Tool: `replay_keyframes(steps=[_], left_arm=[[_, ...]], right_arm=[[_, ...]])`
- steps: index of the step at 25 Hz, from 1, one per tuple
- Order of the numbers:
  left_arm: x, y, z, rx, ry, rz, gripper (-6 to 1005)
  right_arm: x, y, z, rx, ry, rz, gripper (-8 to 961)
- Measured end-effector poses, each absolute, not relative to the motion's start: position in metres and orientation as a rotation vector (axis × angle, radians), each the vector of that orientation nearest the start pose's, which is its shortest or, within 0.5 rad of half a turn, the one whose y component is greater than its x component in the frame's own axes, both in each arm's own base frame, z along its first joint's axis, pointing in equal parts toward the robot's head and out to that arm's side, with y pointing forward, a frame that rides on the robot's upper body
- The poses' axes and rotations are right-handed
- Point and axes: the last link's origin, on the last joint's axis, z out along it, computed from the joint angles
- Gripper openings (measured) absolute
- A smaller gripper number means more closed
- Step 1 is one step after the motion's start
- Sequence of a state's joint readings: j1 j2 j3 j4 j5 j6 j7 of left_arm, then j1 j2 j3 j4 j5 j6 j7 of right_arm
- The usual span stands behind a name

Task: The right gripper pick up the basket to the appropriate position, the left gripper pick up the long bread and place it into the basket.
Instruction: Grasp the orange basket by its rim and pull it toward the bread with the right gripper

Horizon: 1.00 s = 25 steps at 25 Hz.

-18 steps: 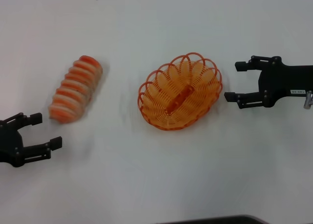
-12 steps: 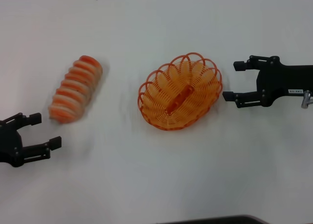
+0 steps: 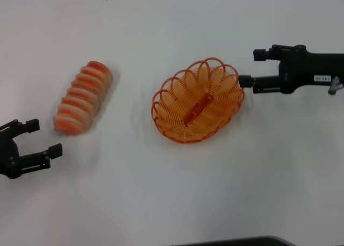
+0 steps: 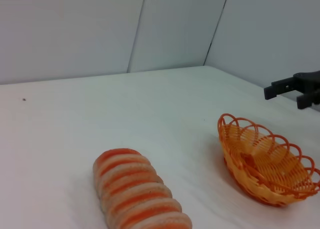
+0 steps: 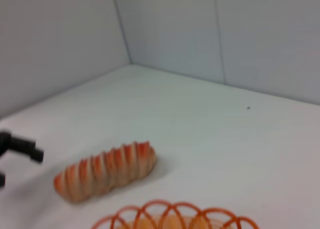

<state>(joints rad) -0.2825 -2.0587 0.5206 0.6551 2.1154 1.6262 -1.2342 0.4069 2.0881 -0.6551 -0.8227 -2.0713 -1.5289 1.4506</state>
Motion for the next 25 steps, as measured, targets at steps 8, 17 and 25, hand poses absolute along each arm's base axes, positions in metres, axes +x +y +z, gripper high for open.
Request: replay_keyframes(steps=[8, 17, 25], left_arm=[[-0.349, 0.248, 0.02, -2.582, -0.787, -0.598, 935], [-0.349, 0.249, 0.022, -2.581, -0.777, -0.589, 935], [-0.35, 0.247, 0.022, -2.583, -0.778, -0.583, 935]], right_arm=[[0.261, 0.35, 0.036, -2.555, 1.206, 0.474, 907], [0.22, 0.393, 0.037, -2.505, 1.282, 0.082, 902], [0.196, 0.408, 0.02, -2.487, 1.224, -0.164, 836]])
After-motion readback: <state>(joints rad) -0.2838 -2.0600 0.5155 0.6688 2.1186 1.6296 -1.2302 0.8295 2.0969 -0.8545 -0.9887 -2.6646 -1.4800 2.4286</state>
